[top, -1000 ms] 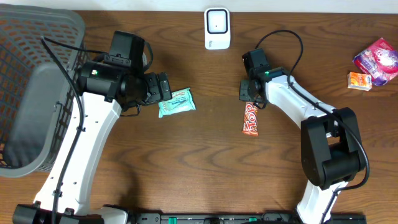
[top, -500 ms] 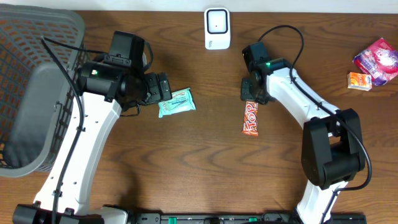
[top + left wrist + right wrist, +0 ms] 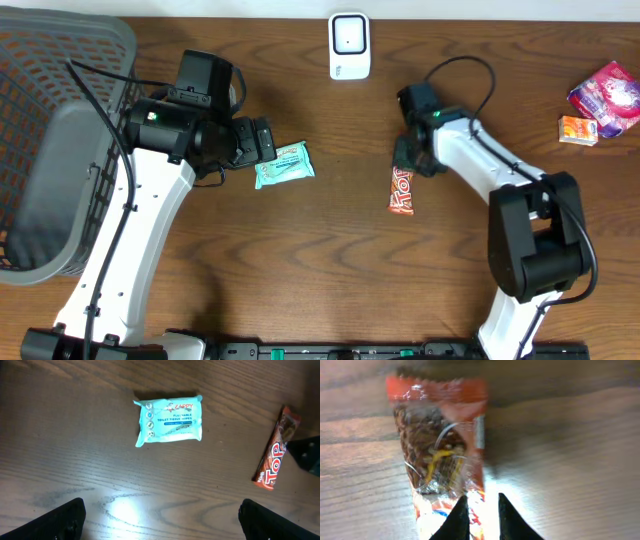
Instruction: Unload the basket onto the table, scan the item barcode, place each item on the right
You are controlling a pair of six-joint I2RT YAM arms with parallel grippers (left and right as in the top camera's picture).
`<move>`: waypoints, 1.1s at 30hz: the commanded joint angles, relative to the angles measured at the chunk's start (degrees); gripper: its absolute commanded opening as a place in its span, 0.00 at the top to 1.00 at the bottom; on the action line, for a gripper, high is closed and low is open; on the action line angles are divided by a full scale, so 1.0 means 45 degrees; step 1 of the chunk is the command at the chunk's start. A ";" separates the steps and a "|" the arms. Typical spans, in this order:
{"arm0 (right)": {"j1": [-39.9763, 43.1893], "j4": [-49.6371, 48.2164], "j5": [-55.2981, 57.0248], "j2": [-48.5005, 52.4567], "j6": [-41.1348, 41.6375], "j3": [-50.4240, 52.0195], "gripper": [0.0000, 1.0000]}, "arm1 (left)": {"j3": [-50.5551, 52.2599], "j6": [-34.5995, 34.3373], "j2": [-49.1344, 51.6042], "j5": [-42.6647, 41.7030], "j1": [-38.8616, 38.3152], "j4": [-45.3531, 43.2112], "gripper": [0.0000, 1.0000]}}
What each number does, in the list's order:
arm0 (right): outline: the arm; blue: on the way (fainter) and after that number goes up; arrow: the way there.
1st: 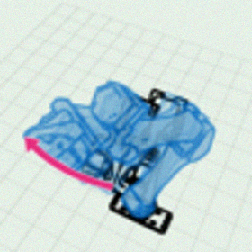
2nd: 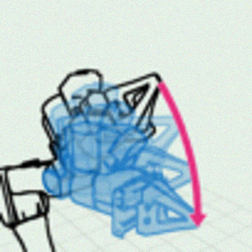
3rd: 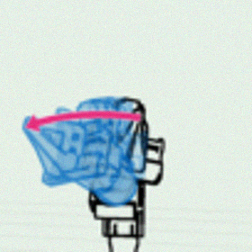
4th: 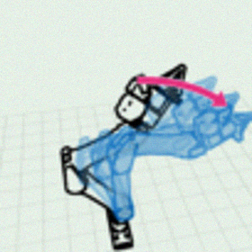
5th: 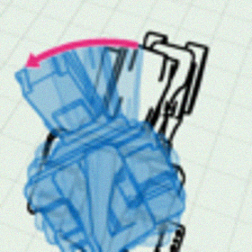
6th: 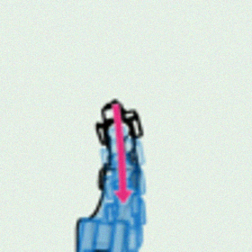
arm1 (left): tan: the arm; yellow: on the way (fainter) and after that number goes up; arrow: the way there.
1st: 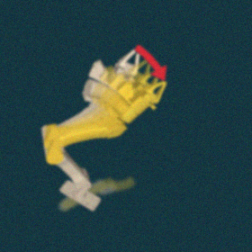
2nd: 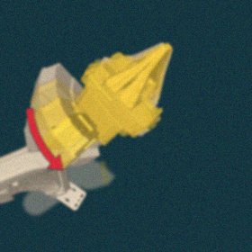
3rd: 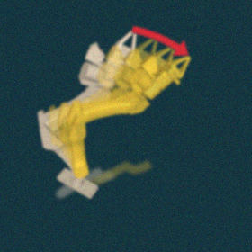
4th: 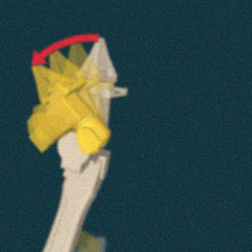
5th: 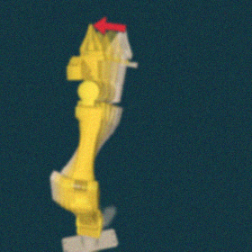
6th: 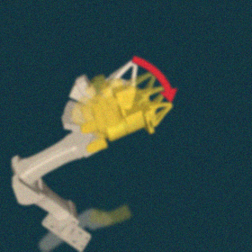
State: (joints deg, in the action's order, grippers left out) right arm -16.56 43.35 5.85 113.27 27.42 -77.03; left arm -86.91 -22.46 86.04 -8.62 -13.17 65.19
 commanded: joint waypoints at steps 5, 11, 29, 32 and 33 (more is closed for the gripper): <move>0.0316 0.2613 -0.1967 0.0034 -0.1287 -0.2132 0.60 | -0.0068 0.0034 0.0010 0.0121 0.0019 0.0029 0.02; -0.0005 0.4294 -0.2841 0.0053 -0.2118 -0.1486 0.13 | -0.0068 0.0034 0.0010 0.0121 0.0019 0.0029 0.02; 0.2074 -0.0340 -0.6411 0.0058 -0.1783 0.1734 0.30 | -0.0068 0.0034 0.0010 0.0121 0.0019 0.0034 0.02; 0.2735 -0.0913 -0.8053 0.0058 -0.2288 0.2074 0.31 | -0.0068 0.0034 0.0010 0.0121 0.0019 0.0029 0.02; 0.2866 -0.1083 -0.8359 0.0058 -0.2297 0.2195 0.33 | -0.0068 0.0034 0.0010 0.0121 0.0019 0.0029 0.02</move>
State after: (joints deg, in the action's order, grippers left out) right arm -5.85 39.88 -23.57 112.07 19.73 -70.26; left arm -86.91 -22.46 86.04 -8.62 -13.19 65.19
